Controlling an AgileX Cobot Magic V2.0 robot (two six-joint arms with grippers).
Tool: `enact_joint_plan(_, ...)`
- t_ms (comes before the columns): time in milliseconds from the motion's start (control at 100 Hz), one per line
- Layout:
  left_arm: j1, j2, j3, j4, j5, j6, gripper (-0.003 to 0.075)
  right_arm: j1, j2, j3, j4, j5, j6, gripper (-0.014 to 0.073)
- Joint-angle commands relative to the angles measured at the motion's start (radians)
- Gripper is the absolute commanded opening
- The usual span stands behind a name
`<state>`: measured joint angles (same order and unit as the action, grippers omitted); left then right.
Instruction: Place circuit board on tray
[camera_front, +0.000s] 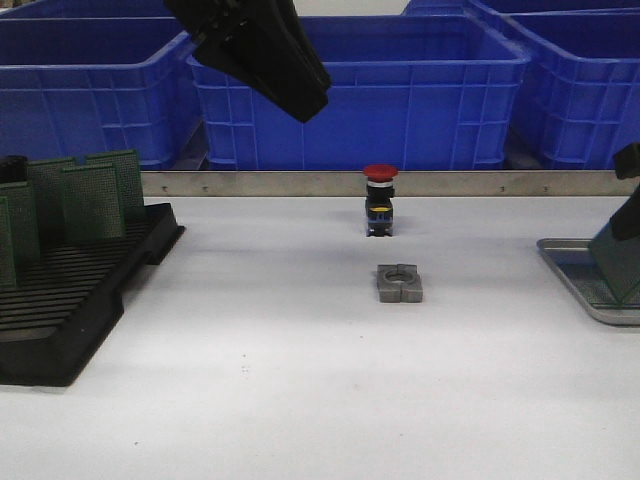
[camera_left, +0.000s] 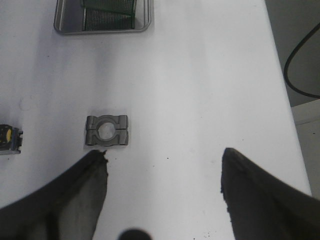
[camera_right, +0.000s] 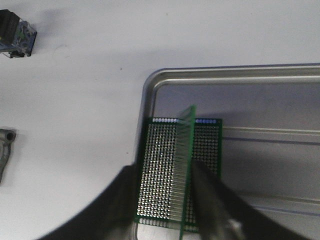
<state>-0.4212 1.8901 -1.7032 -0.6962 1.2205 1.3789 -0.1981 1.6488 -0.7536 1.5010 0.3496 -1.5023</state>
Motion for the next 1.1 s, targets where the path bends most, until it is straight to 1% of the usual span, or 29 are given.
enact_joint_plan(0, 0.002, -0.059, -0.028, -0.058, 0.017, -0.009, 0.0459, -0.006, -0.038, -0.023, -0.005, 0.01, -0.012, 0.058)
enact_joint_plan(30, 0.002, -0.059, -0.028, -0.058, 0.017, -0.009, 0.0459, -0.006, -0.043, -0.023, -0.015, 0.002, -0.017, 0.0605)
enact_joint_plan(50, 0.002, -0.059, -0.028, -0.058, 0.017, -0.009, 0.0459, -0.006, -0.046, -0.023, -0.026, -0.003, -0.018, 0.0605)
enact_joint_plan(170, 0.005, -0.059, -0.028, -0.058, 0.017, -0.015, 0.0442, -0.006, -0.085, -0.023, -0.078, -0.009, -0.018, 0.0557)
enact_joint_plan(260, 0.014, -0.062, -0.028, -0.056, 0.022, -0.059, 0.0374, -0.006, -0.127, -0.023, -0.104, -0.004, -0.018, 0.0511)
enact_joint_plan(330, 0.033, -0.067, -0.028, -0.056, 0.026, -0.128, 0.0277, -0.006, -0.165, -0.023, -0.121, 0.014, -0.018, 0.045)
enact_joint_plan(400, 0.058, -0.069, -0.028, -0.051, 0.033, -0.206, 0.0139, -0.006, -0.205, -0.023, -0.146, 0.051, -0.018, 0.0344)
enact_joint_plan(430, 0.07, -0.072, -0.028, -0.049, 0.039, -0.233, 0.0062, -0.006, -0.22, -0.023, -0.156, 0.068, -0.018, 0.0272)
enact_joint_plan(470, 0.088, -0.076, -0.028, -0.049, 0.056, -0.256, -0.0016, -0.006, -0.244, -0.023, -0.171, 0.094, -0.018, 0.0191)
enact_joint_plan(520, 0.112, -0.083, -0.028, -0.049, 0.058, -0.295, -0.002, -0.006, -0.275, -0.023, -0.181, 0.125, -0.018, 0.0055)
enact_joint_plan(540, 0.118, -0.083, -0.028, -0.049, 0.058, -0.304, -0.002, -0.006, -0.283, -0.023, -0.182, 0.133, -0.018, 0.0021)
enact_joint_plan(580, 0.132, -0.09, -0.028, -0.049, 0.058, -0.326, -0.002, -0.006, -0.302, -0.023, -0.185, 0.151, -0.018, -0.0074)
enact_joint_plan(640, 0.158, -0.105, -0.028, -0.045, 0.058, -0.339, -0.002, -0.006, -0.327, -0.023, -0.185, 0.183, -0.018, -0.0059)
enact_joint_plan(700, 0.186, -0.123, -0.028, -0.04, 0.058, -0.365, -0.002, 0.0, -0.356, -0.023, -0.185, 0.207, -0.018, -0.0061)
enact_joint_plan(790, 0.23, -0.157, -0.028, -0.037, 0.058, -0.403, -0.002, 0.022, -0.404, -0.021, -0.184, 0.195, -0.017, -0.0061)
enact_joint_plan(860, 0.269, -0.187, -0.026, -0.035, 0.056, -0.412, -0.002, 0.051, -0.443, -0.019, -0.182, 0.152, -0.015, -0.0061)
enact_joint_plan(970, 0.331, -0.253, 0.005, -0.035, 0.015, -0.449, -0.002, 0.117, -0.503, -0.013, -0.177, 0.07, 0.008, -0.0061)
enact_joint_plan(1040, 0.357, -0.311, 0.06, -0.035, -0.044, -0.454, -0.002, 0.167, -0.542, 0.004, -0.175, 0.004, 0.028, -0.0061)
enact_joint_plan(1090, 0.369, -0.369, 0.124, -0.033, -0.118, -0.456, -0.002, 0.207, -0.574, 0.026, -0.172, -0.047, 0.035, -0.0061)
